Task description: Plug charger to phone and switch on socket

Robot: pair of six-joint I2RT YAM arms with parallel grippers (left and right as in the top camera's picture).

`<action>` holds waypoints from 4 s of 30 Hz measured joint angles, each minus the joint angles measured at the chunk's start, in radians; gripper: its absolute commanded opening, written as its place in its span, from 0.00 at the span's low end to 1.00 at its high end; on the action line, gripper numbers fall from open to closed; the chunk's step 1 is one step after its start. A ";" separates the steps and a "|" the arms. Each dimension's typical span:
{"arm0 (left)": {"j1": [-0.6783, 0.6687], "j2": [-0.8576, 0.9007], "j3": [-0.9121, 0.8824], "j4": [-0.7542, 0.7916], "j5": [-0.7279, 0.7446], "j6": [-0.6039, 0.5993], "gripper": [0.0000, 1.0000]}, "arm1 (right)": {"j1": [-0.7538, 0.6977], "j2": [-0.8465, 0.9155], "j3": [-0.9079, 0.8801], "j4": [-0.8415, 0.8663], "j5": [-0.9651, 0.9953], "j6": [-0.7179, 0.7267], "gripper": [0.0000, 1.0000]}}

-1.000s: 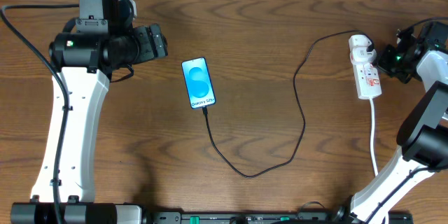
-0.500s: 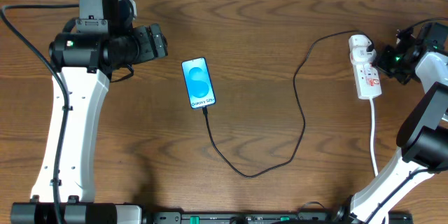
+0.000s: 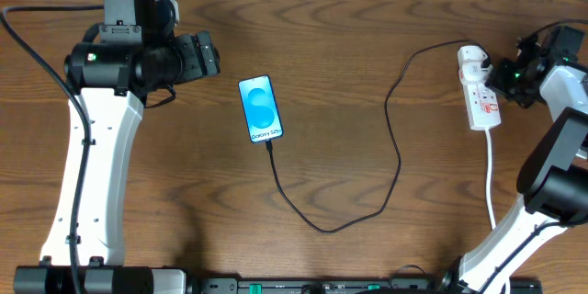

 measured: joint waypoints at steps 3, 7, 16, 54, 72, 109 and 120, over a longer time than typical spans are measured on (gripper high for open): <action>0.000 0.000 0.000 0.000 0.000 0.000 0.92 | 0.007 -0.002 0.000 -0.001 0.019 0.000 0.01; 0.000 0.000 0.000 0.000 0.000 0.000 0.92 | 0.013 -0.003 0.000 -0.001 0.036 0.000 0.01; 0.000 0.000 0.000 0.000 0.000 0.000 0.92 | 0.013 -0.003 0.000 -0.001 0.032 0.000 0.01; 0.000 0.000 0.000 0.000 0.000 0.000 0.92 | -0.034 -0.003 -0.020 0.014 -0.137 0.445 0.01; 0.000 0.000 0.000 0.000 0.000 0.000 0.92 | -0.107 0.025 -0.058 0.247 -0.322 0.697 0.01; 0.000 0.000 0.000 0.000 -0.003 0.000 0.92 | 0.107 -0.744 -0.053 -0.216 -0.367 0.114 0.13; 0.000 0.000 0.000 0.000 -0.003 0.000 0.92 | 0.304 -0.938 -0.052 -0.460 -0.261 -0.037 0.99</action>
